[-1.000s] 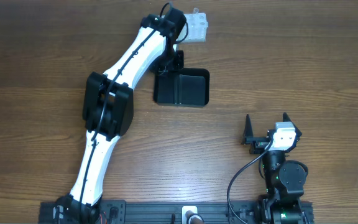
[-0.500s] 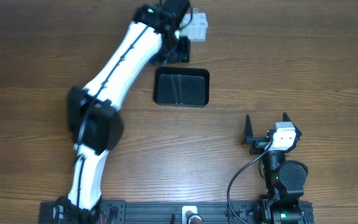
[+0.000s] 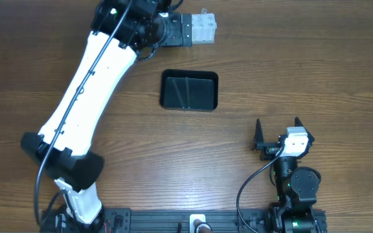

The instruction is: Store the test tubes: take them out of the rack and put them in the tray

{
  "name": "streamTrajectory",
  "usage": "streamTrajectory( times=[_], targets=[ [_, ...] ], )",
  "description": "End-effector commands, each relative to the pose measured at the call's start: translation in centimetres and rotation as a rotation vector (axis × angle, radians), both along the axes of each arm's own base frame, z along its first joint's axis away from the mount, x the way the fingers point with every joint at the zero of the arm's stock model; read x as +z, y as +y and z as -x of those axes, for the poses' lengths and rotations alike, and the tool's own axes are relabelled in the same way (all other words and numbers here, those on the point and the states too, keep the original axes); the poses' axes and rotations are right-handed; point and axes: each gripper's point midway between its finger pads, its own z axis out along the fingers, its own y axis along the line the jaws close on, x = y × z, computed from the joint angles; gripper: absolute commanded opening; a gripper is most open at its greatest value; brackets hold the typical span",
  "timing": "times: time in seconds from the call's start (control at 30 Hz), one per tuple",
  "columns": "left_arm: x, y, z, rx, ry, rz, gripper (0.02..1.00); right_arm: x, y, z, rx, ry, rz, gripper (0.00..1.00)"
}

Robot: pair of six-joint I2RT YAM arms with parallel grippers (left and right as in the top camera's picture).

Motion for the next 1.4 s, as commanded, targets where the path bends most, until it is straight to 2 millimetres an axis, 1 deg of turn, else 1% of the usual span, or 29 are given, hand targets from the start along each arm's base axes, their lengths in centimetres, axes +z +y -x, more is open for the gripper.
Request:
streamTrajectory(
  times=[0.03,0.23,0.4,0.5,0.6,0.73,1.03,1.27,1.4],
  targets=[
    [3.1,2.9,1.7,0.06,-0.092,-0.036,0.996,-0.1,0.0,0.0,0.001,-0.001,-0.003,0.993],
    [3.0,4.9,4.4,0.081,-0.152,-0.028,0.998,-0.1,0.0,0.0,0.001,-0.001,-0.003,0.991],
    [1.8,7.3,8.7,0.081,-0.14,-0.036,0.998,-0.1,0.0,0.0,0.001,-0.001,-0.003,0.991],
    [1.8,8.6,10.9,0.089,-0.161,-0.025,0.998,-0.1,0.0,0.0,0.001,-0.001,-0.003,0.993],
    [2.1,10.2,11.7,0.122,-0.227,0.01,0.998,-0.1,0.0,0.0,0.001,-0.001,-0.003,0.993],
    [2.4,12.0,12.0,0.176,-0.352,0.07,0.998,-0.1,0.0,0.0,0.001,-0.001,-0.003,0.991],
    [1.6,15.2,13.4,0.269,-0.653,0.199,0.998,-0.1,0.0,0.0,0.001,-0.001,-0.003,0.991],
    [0.6,18.1,15.4,0.333,-0.895,0.284,0.998,-0.1,0.0,0.0,0.001,-0.001,-0.003,0.991],
    [0.3,19.2,16.5,0.338,-1.025,0.321,0.996,-0.1,0.0,0.0,0.001,-0.001,-0.003,0.993]
  ],
)
